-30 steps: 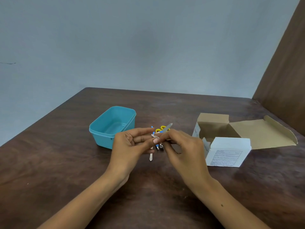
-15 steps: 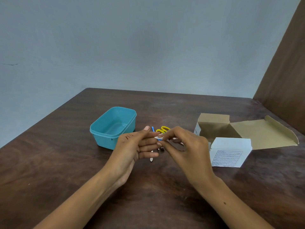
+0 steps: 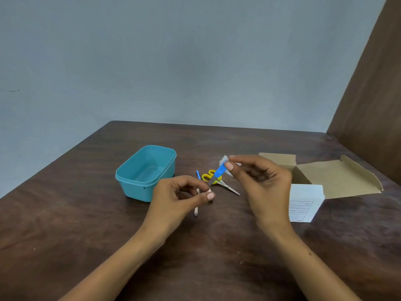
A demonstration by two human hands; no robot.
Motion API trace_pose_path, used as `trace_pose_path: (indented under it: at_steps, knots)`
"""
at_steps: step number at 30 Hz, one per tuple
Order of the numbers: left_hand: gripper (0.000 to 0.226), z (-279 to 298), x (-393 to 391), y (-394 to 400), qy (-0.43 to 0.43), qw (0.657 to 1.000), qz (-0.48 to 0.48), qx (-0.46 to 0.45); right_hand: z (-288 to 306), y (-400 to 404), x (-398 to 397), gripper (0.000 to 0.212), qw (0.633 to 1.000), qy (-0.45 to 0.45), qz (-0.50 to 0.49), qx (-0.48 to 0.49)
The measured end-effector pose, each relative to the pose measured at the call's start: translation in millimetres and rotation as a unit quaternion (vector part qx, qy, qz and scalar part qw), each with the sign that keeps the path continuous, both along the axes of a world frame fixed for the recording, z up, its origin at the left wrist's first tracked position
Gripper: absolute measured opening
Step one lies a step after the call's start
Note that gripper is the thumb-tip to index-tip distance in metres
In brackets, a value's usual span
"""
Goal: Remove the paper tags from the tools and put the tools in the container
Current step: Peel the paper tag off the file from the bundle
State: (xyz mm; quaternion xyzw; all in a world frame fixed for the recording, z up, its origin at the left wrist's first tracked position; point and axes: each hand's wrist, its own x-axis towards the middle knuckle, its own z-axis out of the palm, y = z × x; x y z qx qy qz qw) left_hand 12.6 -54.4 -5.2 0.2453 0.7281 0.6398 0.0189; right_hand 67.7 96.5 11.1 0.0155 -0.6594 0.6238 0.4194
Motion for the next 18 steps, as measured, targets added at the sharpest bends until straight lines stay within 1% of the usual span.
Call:
trace_pose_path:
  at_steps: [3, 5, 6, 8, 10, 11, 14, 18]
  knots:
    - [0.018, 0.5, -0.9, -0.3, 0.008, 0.999, 0.030, 0.019, -1.4, -1.1, -2.6, 0.015, 0.999, -0.002, 0.016, -0.035]
    - [0.011, 2.2, 0.4, -0.7, 0.009, 1.000, 0.009, 0.013, -2.2, -0.5, -3.6, 0.015, 1.000, -0.003, 0.005, -0.015]
    - [0.007, 2.6, 1.0, -0.4, -0.001, 1.000, -0.011, 0.022, -2.9, 0.4, -4.0, 0.014, 1.000, -0.002, -0.013, 0.013]
    - [0.008, 2.1, 2.1, 0.7, -0.034, 0.997, -0.038, 0.050, -5.7, 2.8, -5.4, 0.012, 0.991, 0.007, -0.073, 0.116]
    - [0.011, 0.7, 1.8, 1.9, -0.058, 0.996, -0.043, 0.060, -10.3, 5.0, -8.1, 0.009, 0.965, 0.013, -0.135, 0.227]
    - [0.011, 0.0, 1.6, 2.5, -0.066, 0.995, -0.041, 0.061, -12.9, 6.3, -9.5, 0.009, 0.952, 0.012, -0.155, 0.264]
    - [0.011, -0.5, 1.9, 2.3, -0.077, 0.995, -0.034, 0.058, -17.8, 9.5, -11.8, 0.014, 0.929, 0.009, -0.183, 0.322]
    - [0.012, 0.5, 2.5, 1.0, -0.074, 0.996, -0.027, 0.046, -20.0, 10.8, -9.8, 0.013, 0.915, 0.016, -0.203, 0.348]
